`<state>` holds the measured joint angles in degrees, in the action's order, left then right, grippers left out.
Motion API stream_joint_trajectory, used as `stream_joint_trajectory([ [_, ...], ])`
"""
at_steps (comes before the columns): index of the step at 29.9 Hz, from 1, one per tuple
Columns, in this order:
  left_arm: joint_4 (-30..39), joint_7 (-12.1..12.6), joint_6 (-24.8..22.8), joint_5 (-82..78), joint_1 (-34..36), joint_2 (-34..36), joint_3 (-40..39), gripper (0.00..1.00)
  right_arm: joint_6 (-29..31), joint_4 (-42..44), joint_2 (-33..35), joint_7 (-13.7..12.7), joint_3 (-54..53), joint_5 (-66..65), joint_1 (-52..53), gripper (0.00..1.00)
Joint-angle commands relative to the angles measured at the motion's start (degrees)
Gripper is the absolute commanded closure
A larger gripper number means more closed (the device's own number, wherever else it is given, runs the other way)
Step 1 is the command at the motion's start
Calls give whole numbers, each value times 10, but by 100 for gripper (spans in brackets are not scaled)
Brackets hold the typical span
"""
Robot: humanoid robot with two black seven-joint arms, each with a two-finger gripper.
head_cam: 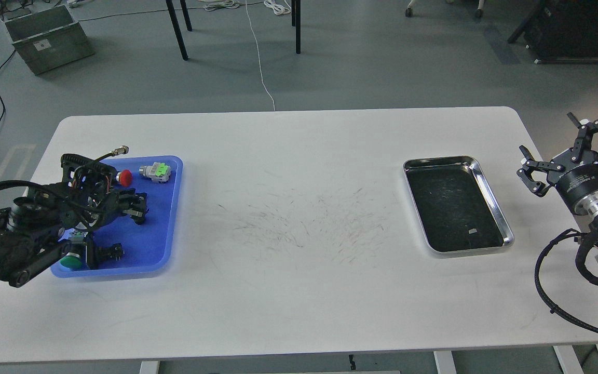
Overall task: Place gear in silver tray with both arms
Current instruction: 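Lift the black gear with the left gripper toward the table center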
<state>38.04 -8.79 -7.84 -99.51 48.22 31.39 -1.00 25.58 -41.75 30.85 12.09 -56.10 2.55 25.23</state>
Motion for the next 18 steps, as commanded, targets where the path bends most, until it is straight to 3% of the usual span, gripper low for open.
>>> stream_joint_trajectory([
  [1,7,-1,4,6,6,2,-8,91,0,0,0,-1,-1,0,0,2],
  [11,133,11,-16,37,120,89,-7,91,0,2,1,-1,-1,0,4,2],
  [18,283,71,-69,38,192,99,-10,91,0,2,1,-3,0,-1,6,2],
])
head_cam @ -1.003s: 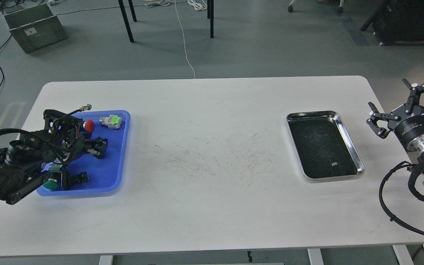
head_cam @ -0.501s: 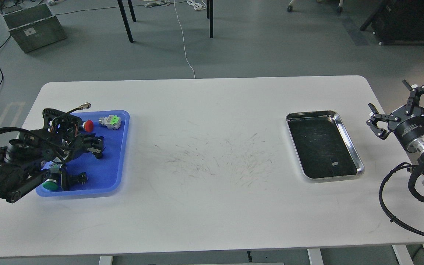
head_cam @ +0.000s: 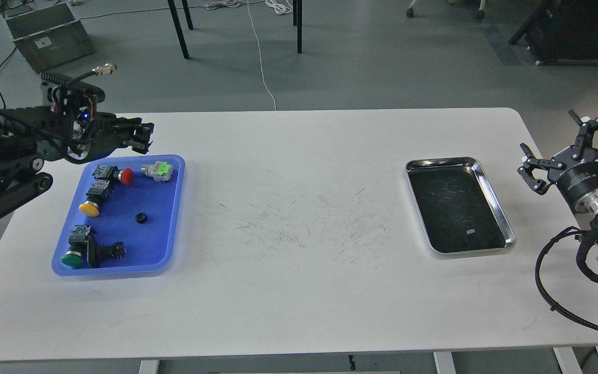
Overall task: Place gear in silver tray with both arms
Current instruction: 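Lift the black gear with the left gripper toward the table center, then lower the gear onto the table center and open the left gripper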
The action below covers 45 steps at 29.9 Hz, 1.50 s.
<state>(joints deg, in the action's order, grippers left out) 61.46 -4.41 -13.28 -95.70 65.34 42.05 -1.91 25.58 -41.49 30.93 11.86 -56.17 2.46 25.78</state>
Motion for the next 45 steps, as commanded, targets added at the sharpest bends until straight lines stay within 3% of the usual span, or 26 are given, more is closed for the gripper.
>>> stream_joint_trajectory([
  [1,59,43,-15,0,23,-26,-3,91,-1,0,0,-2,2,0,1,2],
  [4,61,67,-9,1,22,-101,-2,91,-1,0,0,-3,3,0,1,2],
  [9,17,70,29,-10,5,-230,13,91,-2,0,2,-3,4,-1,1,2],
  [19,-92,75,41,-10,-39,-421,20,91,-2,0,4,-6,5,-5,1,2],
  [32,-126,83,55,-9,-112,-421,12,90,-2,-1,4,-6,25,-10,9,2],
  [36,-119,96,54,-7,-121,-421,11,89,-2,-1,3,-5,25,-10,8,2],
  [45,-92,97,55,-4,-146,-421,9,86,-2,0,2,-4,25,-10,8,2],
])
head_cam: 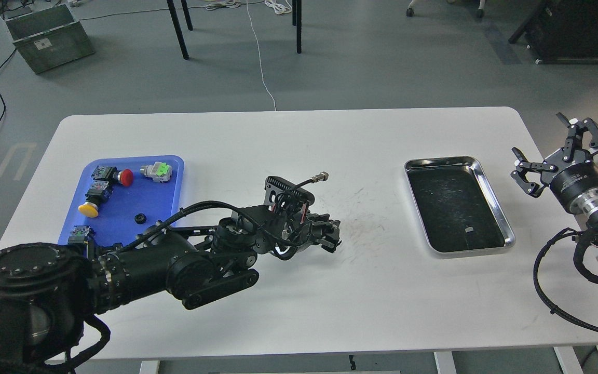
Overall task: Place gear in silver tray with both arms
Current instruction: 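Lower the gear onto the table center and open the left gripper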
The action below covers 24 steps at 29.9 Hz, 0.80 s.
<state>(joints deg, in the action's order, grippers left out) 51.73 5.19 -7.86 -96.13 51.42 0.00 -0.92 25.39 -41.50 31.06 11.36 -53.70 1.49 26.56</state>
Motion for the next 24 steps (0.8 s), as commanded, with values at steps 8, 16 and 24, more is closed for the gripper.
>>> stream_joint_trajectory([
  [8,6,1,19,1,-14,0,0,44,0,0,0,2,0,0,-1,2],
  [16,6,0,61,28,-5,0,-7,2,0,0,0,2,0,0,1,2],
  [24,6,1,63,89,37,0,-108,2,0,0,1,-1,4,0,17,2],
])
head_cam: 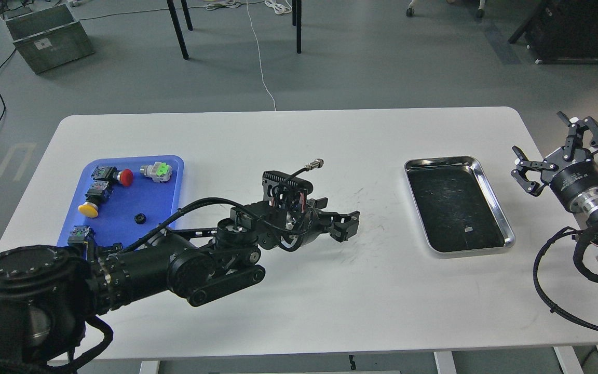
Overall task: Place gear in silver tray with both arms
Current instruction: 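Lower the gear onto the table center and open the left gripper, then withdraw the left gripper back over the blue tray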
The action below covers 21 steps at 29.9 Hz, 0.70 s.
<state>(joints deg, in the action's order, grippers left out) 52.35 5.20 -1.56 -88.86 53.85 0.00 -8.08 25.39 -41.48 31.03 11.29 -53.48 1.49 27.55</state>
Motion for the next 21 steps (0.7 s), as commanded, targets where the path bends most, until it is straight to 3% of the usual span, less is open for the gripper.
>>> stream_joint_trajectory([
  [1,3,1,0,22,18,0,-52,2,0,0,0,0,2,0,8,2],
  [3,26,4,0,39,26,0,-83,2,0,-2,0,0,3,0,10,2],
  [6,61,16,6,82,25,67,-134,2,0,-4,0,0,21,0,27,2],
  [11,106,19,68,222,4,190,-200,2,-3,-5,1,0,78,-1,71,2],
  [14,110,9,116,321,-21,249,-224,2,-4,-14,1,0,107,-2,101,2],
  [17,109,-24,158,390,-50,285,-249,2,-11,-29,2,-2,139,-2,137,2],
  [21,110,-63,165,456,-101,314,-287,2,-40,-69,2,-4,187,-21,185,2],
])
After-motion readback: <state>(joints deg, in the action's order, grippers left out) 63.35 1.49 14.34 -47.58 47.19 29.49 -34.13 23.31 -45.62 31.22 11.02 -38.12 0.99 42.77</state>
